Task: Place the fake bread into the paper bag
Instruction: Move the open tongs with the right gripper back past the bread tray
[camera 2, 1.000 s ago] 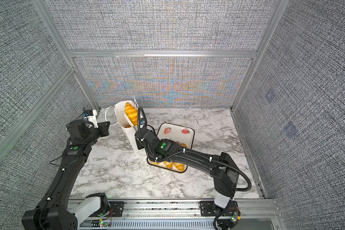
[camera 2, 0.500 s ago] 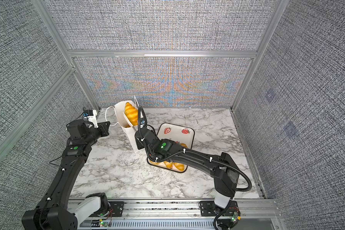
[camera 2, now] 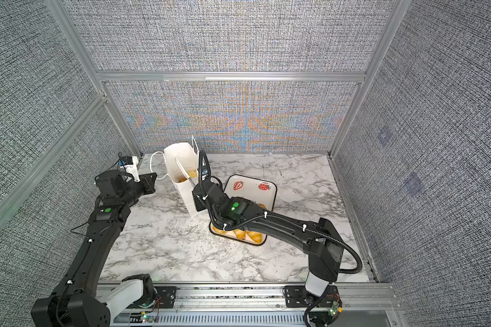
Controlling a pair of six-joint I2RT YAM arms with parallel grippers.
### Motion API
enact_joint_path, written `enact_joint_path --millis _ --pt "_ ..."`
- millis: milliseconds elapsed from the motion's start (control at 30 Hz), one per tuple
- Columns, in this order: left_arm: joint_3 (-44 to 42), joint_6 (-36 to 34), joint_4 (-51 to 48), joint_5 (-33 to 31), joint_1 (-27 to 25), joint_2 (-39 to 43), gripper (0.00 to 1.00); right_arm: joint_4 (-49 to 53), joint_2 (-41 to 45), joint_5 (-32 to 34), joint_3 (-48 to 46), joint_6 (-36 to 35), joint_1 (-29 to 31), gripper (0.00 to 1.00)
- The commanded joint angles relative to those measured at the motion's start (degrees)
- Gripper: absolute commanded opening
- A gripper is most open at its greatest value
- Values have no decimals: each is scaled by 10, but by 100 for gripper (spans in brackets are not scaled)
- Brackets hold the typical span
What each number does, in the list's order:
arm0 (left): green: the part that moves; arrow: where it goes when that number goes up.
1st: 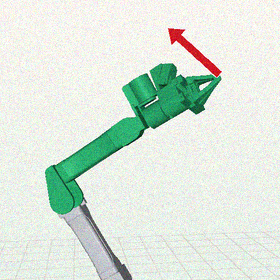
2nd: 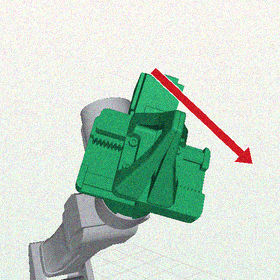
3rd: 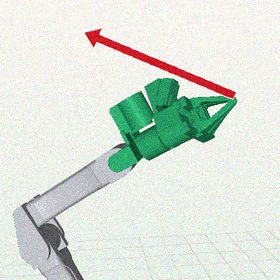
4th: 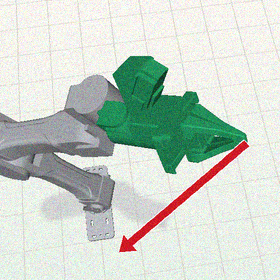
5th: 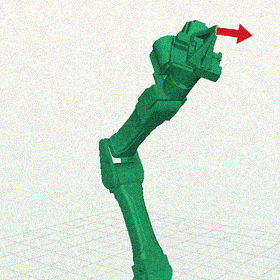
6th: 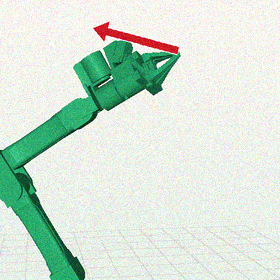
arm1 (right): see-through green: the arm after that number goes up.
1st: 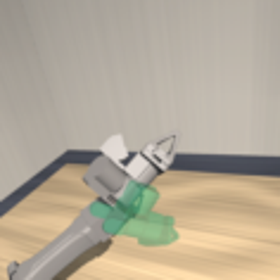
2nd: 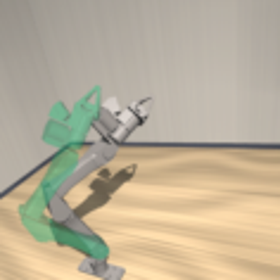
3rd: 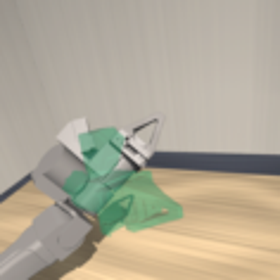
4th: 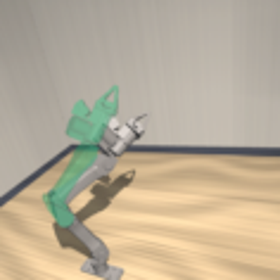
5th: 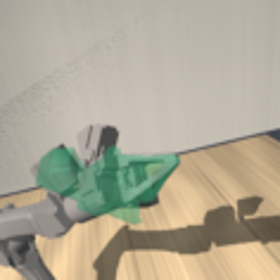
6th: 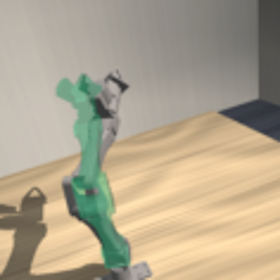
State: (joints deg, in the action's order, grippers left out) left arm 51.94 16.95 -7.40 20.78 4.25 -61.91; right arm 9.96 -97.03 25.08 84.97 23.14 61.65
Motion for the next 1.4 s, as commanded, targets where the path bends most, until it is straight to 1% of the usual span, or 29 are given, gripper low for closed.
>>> enact_joint_path --millis 0,167,333,433,567,633,767,867,1000,1067,1200,1367 --pt "5 0 8 10 0 -2 0 -28 17 11 -6 -6 4 53" --pt "3 8 4 24 0 11 0 -29 49 27 -23 -8 15 52" --pt "-7 3 -3 15 0 19 0 -28 94 50 -53 -2 31 52" --pt "-9 1 0 19 0 24 0 -10 125 69 -71 10 35 52" --pt "-11 -4 5 19 0 28 0 9 183 93 -126 40 36 52" --pt "-16 -1 12 27 0 28 0 33 210 115 -148 59 36 52" --pt "-21 5 20 37 0 27 0 120 250 165 -170 115 35 52" --pt "-19 7 23 41 0 27 0 189 272 183 -188 163 30 52" --pt "-23 4 18 38 0 27 0 253 299 179 -215 212 12 52" --pt "-24 3 16 38 0 31 0 268 315 172 -236 222 2 52" --pt "-31 -6 10 18 0 40 0 287 343 121 -264 222 -43 52" --pt "-29 -4 13 28 1 36 0 289 362 62 -299 203 -91 52"
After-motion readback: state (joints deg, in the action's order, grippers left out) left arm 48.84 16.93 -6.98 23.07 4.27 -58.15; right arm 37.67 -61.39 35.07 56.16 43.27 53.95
